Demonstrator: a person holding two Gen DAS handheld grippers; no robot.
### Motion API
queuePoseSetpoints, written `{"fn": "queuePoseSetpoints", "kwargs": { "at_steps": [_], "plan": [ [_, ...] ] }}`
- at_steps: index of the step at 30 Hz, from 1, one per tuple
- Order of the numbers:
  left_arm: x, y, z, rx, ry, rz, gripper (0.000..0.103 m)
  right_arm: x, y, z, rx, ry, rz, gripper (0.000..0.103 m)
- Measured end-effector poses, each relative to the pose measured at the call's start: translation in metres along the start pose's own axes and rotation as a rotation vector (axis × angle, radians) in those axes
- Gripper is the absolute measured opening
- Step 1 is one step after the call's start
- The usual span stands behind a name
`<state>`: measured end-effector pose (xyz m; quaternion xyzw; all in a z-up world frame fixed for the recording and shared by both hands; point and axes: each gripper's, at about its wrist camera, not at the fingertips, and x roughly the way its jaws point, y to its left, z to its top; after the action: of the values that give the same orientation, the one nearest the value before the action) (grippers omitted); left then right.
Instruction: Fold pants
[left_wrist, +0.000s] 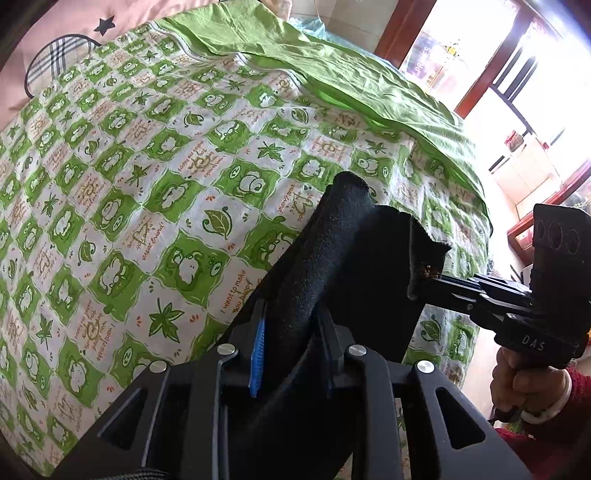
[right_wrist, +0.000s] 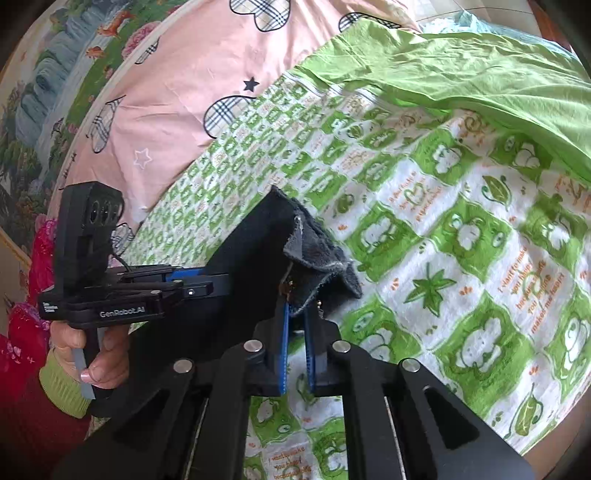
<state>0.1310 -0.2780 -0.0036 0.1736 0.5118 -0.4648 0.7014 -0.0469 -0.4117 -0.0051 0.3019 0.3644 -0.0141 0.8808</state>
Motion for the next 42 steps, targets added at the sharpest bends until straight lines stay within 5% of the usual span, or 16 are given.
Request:
{"fn": "queuePoseSetpoints", "kwargs": {
  "at_steps": [4, 13, 14, 17, 23, 26, 28, 30, 42],
  "plan": [
    [-0.009, 0.001, 0.005, 0.007, -0.015, 0.014, 0.054, -0.012, -0.008, -0.002, 0.028, -0.022, -0.004, 0.043],
    [0.017, 0.013, 0.022, -0.041, 0.063, -0.087, 0.054, 0.014, -0.008, -0.005, 0.084, 0.013, 0.094, 0.043],
    [0.024, 0.012, 0.023, -0.046, 0.079, -0.103, 0.054, 0.017, -0.007, -0.005, 0.084, 0.009, 0.108, 0.042],
    [0.040, 0.013, 0.030, -0.051, 0.107, -0.128, 0.056, 0.022, -0.012, -0.004, 0.091, 0.009, 0.106, 0.013],
    [0.049, 0.008, 0.047, -0.056, 0.108, -0.172, 0.057, 0.013, -0.029, -0.006, 0.120, -0.014, 0.181, 0.010],
    [0.052, -0.003, 0.050, -0.017, 0.089, -0.167, 0.047, 0.013, -0.027, -0.007, 0.115, -0.016, 0.185, 0.010],
    [0.051, -0.004, 0.051, -0.028, 0.075, -0.204, 0.024, 0.013, -0.027, -0.007, 0.112, -0.010, 0.193, 0.010],
    [0.047, -0.002, 0.051, -0.051, 0.065, -0.242, 0.015, 0.010, -0.024, -0.006, 0.096, -0.004, 0.193, 0.011],
    [-0.055, 0.003, 0.015, -0.068, -0.139, -0.244, 0.011, -0.020, 0.055, 0.004, -0.120, -0.019, 0.396, 0.011]
  ]
}}
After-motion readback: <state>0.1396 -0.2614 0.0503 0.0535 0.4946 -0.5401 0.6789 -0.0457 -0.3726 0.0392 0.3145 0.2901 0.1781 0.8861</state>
